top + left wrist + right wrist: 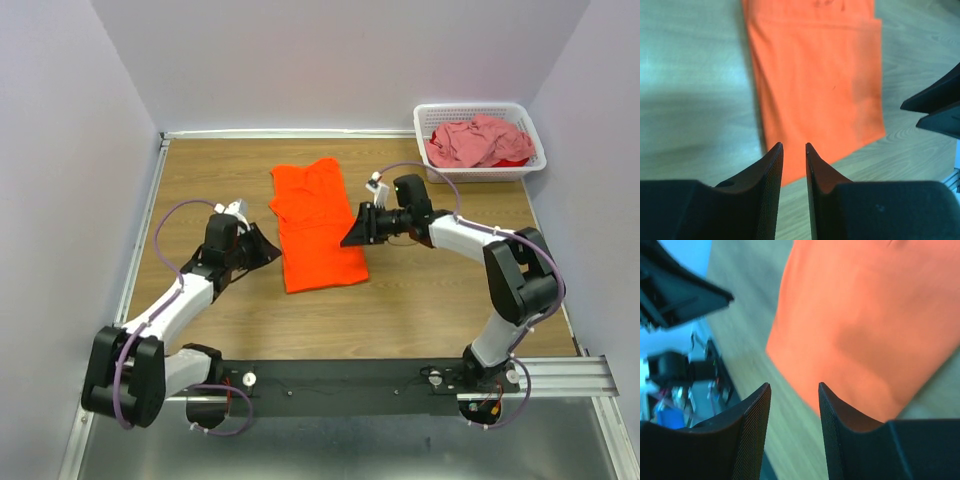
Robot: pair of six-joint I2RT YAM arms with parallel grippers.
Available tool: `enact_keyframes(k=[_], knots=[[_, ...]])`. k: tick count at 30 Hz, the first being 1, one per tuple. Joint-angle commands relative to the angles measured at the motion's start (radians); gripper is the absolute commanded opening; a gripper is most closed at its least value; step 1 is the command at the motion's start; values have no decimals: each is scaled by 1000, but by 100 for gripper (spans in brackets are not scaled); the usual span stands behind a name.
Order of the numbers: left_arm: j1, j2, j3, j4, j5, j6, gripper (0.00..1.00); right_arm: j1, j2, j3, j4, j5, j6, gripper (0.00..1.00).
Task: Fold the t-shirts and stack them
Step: Fold the tshirt
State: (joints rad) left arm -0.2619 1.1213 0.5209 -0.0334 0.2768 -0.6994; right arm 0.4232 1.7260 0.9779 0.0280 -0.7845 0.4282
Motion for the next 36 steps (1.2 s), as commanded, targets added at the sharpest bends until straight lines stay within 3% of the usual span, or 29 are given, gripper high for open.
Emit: enact_keyframes(k=[1,6,12,19,24,31,36], knots=[[-5,130,86,96,-7,32,33,-35,67,121,-20,108,37,50],[-5,322,189,199,16,37,29,-47,242,247,-20,125,31,50],[4,543,309,199,-51,51,28,-84,397,329,-17,162,18,49],[32,618,284,172,-79,41,26,-100,363,286,-20,174,-9,49],[20,439,280,74,-135,93,28,-98,160,161,-25,206,39,50],[-31,135,190,-78,-214,152,36,-92,-78,-85,-23,30,61,50],[-60,-67,64,-106,-234,101,46,-89,-103,-215,-17,-48,29,49]])
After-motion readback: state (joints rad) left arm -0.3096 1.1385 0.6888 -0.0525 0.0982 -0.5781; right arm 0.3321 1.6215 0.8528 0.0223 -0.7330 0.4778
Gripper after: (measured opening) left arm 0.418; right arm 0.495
